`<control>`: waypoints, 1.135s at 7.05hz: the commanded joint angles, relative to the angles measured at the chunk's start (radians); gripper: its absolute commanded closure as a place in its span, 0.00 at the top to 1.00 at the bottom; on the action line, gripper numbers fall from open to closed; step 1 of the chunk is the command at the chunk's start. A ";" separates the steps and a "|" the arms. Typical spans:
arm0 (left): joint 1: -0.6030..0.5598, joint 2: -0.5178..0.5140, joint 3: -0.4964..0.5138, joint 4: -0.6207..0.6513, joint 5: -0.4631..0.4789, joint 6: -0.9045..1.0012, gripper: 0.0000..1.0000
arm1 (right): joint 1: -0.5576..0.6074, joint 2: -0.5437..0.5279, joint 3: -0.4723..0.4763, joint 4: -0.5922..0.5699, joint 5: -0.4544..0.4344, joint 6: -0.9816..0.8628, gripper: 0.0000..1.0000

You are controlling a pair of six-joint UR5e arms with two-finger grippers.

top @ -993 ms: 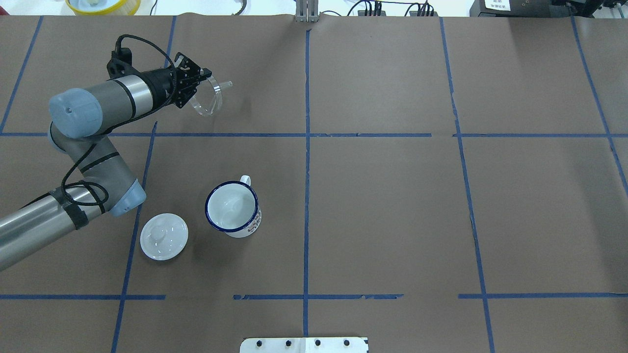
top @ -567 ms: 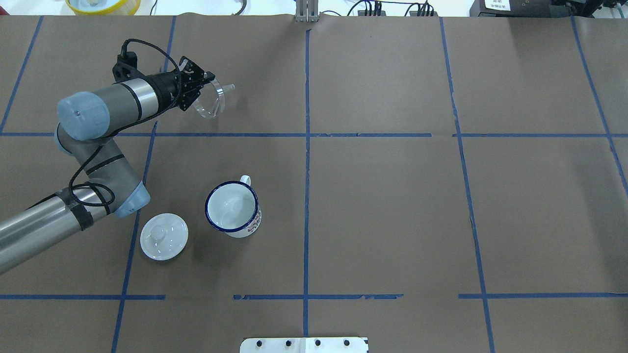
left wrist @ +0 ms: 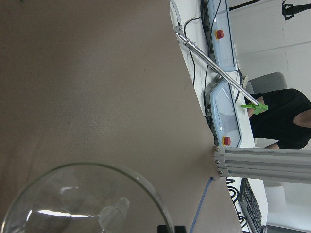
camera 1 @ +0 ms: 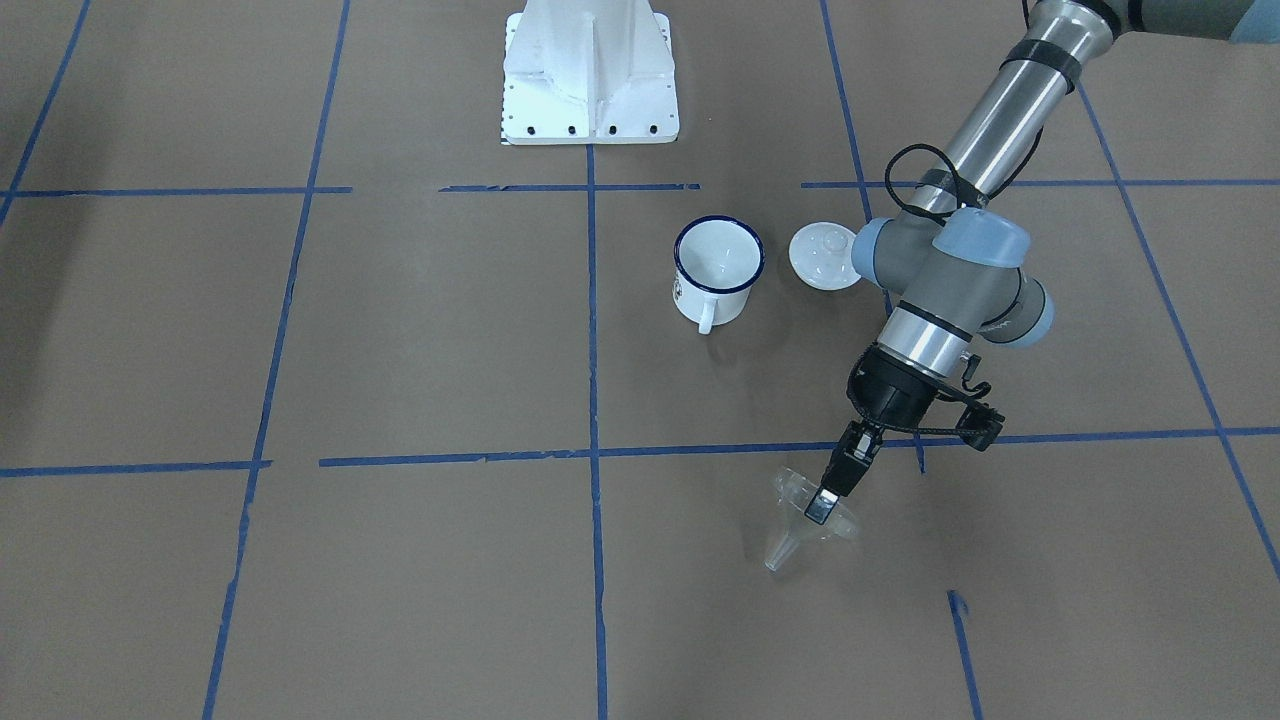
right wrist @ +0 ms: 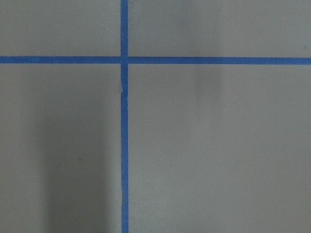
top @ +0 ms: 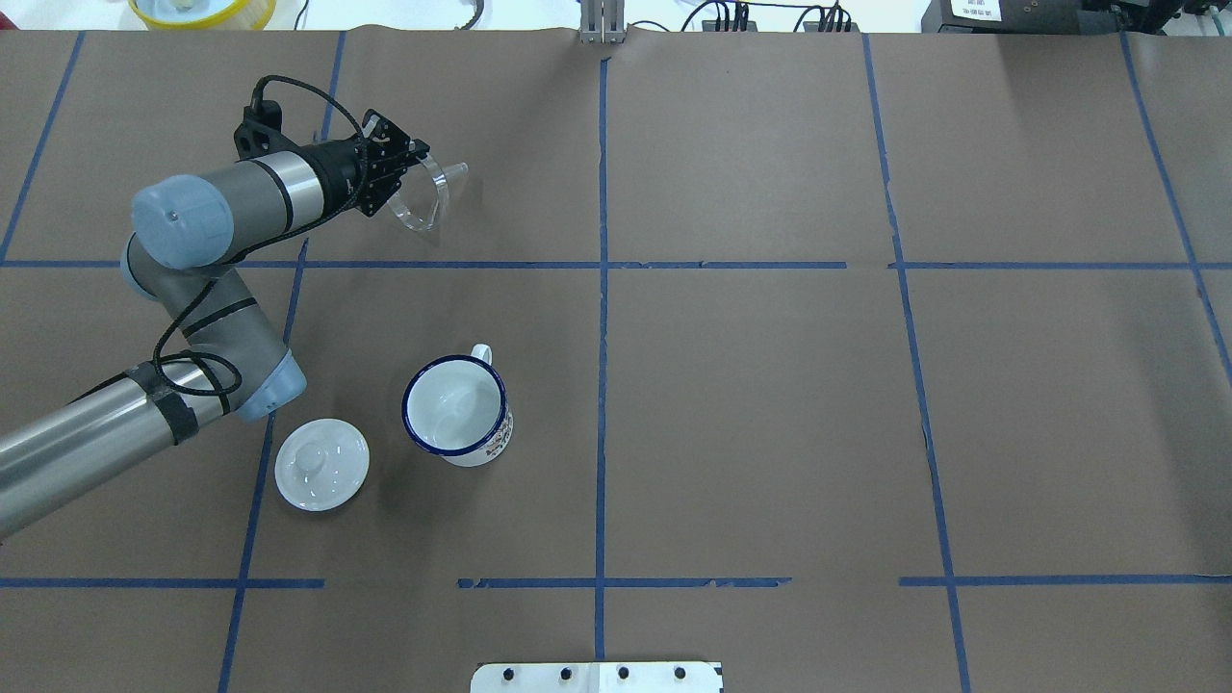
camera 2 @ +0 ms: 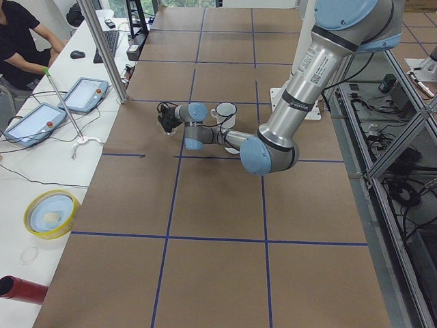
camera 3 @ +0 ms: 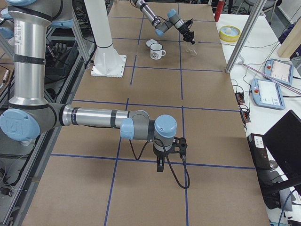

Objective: Remove funnel from cup
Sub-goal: 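Lower the funnel onto the table farther from the robot and release it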

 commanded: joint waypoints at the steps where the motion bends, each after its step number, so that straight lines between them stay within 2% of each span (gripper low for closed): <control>1: -0.005 0.032 -0.117 0.076 -0.081 0.011 1.00 | 0.000 0.000 -0.001 0.000 0.000 0.000 1.00; 2: -0.013 0.091 -0.280 0.251 -0.196 0.018 1.00 | 0.000 0.000 0.001 0.000 0.000 0.000 1.00; 3: -0.028 0.130 -0.393 0.370 -0.265 0.018 1.00 | 0.000 0.000 0.001 0.000 0.000 0.000 1.00; 5: -0.030 0.191 -0.539 0.608 -0.310 0.066 1.00 | 0.000 0.000 0.001 0.000 0.000 0.000 1.00; 8: -0.030 0.276 -0.663 0.856 -0.367 0.103 0.98 | 0.000 0.000 0.001 0.000 0.000 0.000 1.00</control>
